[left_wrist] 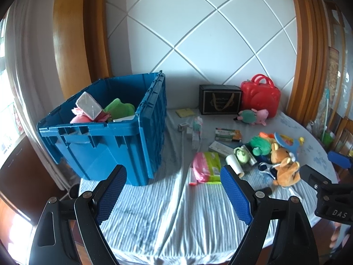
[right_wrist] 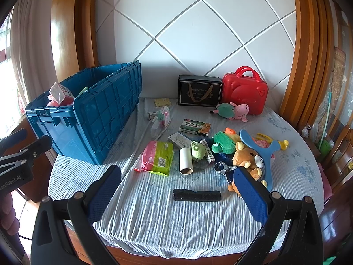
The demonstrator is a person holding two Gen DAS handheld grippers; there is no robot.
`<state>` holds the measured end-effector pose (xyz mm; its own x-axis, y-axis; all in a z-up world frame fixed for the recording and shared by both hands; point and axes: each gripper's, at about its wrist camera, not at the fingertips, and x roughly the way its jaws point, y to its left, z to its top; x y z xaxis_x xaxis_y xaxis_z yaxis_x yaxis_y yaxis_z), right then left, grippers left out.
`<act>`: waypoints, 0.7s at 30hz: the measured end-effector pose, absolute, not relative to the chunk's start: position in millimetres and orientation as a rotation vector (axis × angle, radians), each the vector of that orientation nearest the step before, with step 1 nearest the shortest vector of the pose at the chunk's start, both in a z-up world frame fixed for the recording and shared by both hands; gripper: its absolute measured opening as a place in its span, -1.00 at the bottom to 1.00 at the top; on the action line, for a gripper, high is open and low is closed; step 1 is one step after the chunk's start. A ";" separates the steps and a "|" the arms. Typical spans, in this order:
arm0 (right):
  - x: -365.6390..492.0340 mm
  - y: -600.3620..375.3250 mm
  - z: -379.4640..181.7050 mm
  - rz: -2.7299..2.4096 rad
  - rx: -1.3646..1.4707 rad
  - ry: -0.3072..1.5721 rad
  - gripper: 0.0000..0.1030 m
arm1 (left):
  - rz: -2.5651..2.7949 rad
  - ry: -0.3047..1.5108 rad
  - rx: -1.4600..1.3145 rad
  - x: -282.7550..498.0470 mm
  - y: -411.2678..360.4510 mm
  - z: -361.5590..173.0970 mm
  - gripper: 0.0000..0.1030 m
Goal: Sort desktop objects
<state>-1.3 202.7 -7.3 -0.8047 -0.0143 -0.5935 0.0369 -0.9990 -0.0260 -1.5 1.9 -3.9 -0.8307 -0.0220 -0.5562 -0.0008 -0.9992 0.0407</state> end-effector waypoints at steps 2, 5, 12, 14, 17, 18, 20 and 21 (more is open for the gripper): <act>-0.6 203.6 -7.9 -2.959 0.971 0.057 1.00 | -2.997 -0.057 0.918 -2.4 0.6 -4.4 0.70; -0.4 204.2 -7.4 -2.960 0.970 0.058 1.00 | -3.004 -0.059 0.930 -3.7 1.4 -5.3 0.70; 0.0 205.6 -6.5 -2.959 0.972 0.055 1.00 | -3.012 -0.090 0.922 -1.9 6.2 -5.0 0.70; 0.4 205.6 -6.3 -2.958 0.971 0.055 1.00 | -3.014 -0.089 0.920 -1.6 5.5 -3.9 0.70; 0.5 205.7 -5.7 -2.958 0.972 0.057 1.00 | -3.012 -0.087 0.917 -0.9 4.8 -3.5 0.70; 0.8 205.5 -5.5 -2.958 0.971 0.057 1.00 | -3.011 -0.087 0.917 -0.8 4.4 -3.3 0.70; 1.4 205.3 -5.0 -2.959 0.969 0.058 1.00 | -3.012 -0.088 0.916 -0.2 4.1 -3.2 0.70; 1.5 205.0 -4.7 -2.959 0.968 0.059 1.00 | -3.014 -0.090 0.916 0.2 4.3 -3.0 0.70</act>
<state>1.5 205.0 -4.7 -0.8063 -0.0149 -0.5914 0.0386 -0.9989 -0.0274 0.2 4.3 -3.0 -0.8310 -0.0077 -0.5562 -0.0254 -0.9983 0.0518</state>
